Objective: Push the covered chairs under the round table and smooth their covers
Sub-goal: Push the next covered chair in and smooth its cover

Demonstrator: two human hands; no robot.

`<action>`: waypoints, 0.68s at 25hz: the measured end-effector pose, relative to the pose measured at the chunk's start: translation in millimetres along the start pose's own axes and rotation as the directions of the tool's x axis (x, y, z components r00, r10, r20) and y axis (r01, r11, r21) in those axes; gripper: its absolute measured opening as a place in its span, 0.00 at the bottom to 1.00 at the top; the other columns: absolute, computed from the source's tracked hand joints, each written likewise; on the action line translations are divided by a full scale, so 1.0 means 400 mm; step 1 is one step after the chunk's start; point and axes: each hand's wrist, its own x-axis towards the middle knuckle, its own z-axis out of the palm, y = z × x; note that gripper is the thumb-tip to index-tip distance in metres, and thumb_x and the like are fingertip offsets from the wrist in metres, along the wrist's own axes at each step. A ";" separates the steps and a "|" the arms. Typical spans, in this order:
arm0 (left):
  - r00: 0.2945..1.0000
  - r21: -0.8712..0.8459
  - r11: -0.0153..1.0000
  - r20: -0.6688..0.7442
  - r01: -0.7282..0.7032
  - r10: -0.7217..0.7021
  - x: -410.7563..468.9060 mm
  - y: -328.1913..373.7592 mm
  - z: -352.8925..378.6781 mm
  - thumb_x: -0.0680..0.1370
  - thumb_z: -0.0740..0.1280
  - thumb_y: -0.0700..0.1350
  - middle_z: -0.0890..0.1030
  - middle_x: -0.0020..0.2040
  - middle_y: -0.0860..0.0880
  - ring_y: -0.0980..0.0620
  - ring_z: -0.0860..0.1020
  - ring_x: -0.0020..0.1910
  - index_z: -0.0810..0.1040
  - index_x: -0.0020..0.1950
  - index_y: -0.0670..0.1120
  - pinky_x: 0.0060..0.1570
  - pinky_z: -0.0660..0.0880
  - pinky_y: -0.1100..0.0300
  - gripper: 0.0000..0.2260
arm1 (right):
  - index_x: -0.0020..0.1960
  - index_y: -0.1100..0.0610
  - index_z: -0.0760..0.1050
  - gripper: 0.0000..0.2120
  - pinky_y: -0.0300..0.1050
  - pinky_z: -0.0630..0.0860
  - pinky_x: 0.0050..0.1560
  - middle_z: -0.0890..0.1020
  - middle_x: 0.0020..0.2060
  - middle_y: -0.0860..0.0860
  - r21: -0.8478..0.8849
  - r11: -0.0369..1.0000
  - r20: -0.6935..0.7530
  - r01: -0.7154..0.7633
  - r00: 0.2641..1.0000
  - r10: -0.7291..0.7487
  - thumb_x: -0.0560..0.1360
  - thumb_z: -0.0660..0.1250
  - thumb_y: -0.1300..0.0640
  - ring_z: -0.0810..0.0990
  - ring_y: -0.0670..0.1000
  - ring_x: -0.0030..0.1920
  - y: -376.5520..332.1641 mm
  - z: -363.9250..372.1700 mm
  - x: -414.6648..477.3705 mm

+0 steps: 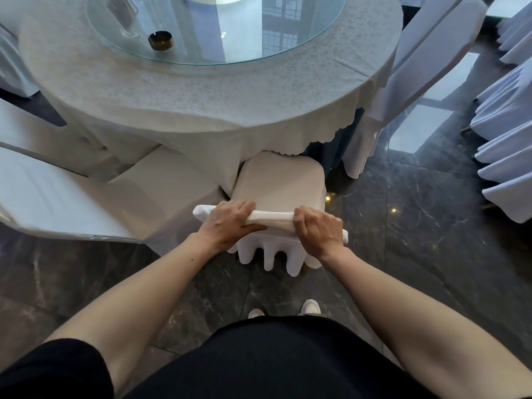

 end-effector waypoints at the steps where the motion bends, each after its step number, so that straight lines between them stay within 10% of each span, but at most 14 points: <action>1: 1.000 -0.001 1.000 -0.007 0.010 -0.010 -0.003 0.001 0.001 0.76 0.63 0.62 0.77 0.42 0.47 0.45 0.73 0.39 0.72 0.49 0.44 0.41 0.65 0.54 0.20 | 0.37 0.52 0.66 0.21 0.44 0.67 0.30 0.72 0.30 0.47 0.011 1.000 0.002 -0.002 1.000 0.002 0.80 0.42 0.44 0.70 0.51 0.28 -0.004 -0.004 -0.006; 17: 0.998 0.110 0.993 -0.055 0.044 -0.038 -0.019 0.027 0.017 0.77 0.49 0.65 0.76 0.45 0.44 0.44 0.75 0.43 0.72 0.56 0.45 0.47 0.70 0.49 0.25 | 0.55 0.54 0.71 0.20 0.52 0.69 0.56 0.78 0.46 0.52 0.005 1.000 -0.016 -0.030 0.999 0.030 0.82 0.45 0.44 0.74 0.54 0.47 -0.046 -0.006 -0.093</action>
